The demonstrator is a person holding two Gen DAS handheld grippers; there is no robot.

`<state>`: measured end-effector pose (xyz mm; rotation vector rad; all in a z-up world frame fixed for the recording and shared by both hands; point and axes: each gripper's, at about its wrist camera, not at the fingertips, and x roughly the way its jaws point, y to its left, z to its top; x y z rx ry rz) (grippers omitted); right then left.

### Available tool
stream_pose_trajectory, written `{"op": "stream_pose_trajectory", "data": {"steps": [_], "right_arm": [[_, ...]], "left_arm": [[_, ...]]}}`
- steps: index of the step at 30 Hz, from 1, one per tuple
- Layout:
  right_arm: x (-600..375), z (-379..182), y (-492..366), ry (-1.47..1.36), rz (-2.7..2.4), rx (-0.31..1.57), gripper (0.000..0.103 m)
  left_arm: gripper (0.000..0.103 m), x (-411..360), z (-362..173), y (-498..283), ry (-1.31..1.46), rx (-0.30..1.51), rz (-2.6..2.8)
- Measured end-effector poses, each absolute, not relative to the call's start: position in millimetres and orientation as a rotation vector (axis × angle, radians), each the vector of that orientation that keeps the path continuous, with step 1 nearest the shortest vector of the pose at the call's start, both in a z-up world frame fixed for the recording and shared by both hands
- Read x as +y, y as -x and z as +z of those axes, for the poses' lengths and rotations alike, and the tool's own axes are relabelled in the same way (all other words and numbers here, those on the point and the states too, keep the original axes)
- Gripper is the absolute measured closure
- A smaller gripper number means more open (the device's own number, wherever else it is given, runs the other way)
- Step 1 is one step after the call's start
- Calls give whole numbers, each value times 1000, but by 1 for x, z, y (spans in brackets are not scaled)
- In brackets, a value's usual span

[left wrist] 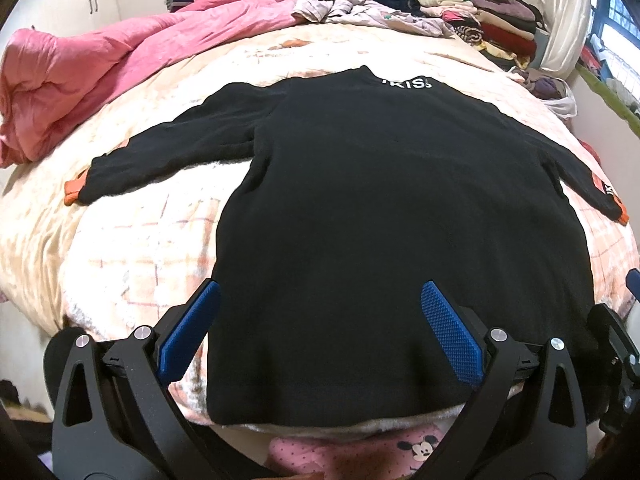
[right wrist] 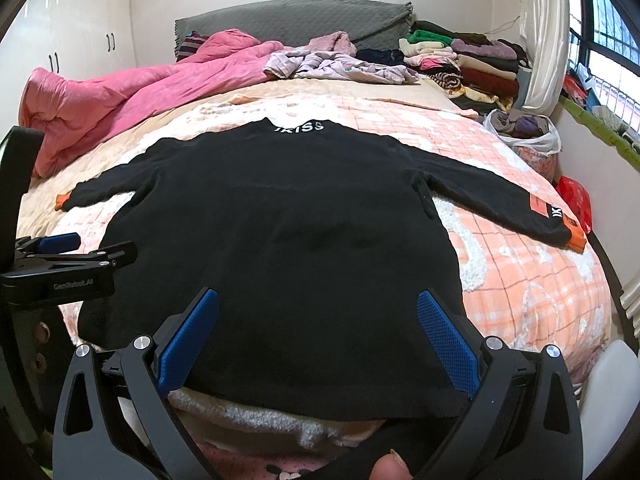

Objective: Fold small clothes

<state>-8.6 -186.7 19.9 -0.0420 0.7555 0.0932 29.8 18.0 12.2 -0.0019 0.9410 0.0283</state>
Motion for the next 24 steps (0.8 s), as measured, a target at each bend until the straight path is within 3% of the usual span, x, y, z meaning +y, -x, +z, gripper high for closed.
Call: {"op": "stream_pose_trajectory", "data": {"steps": [24], "right_arm": [[-240, 33, -96, 10, -39, 748, 4]], "left_arm": [[9, 5, 37, -128, -5, 883, 31]]}}
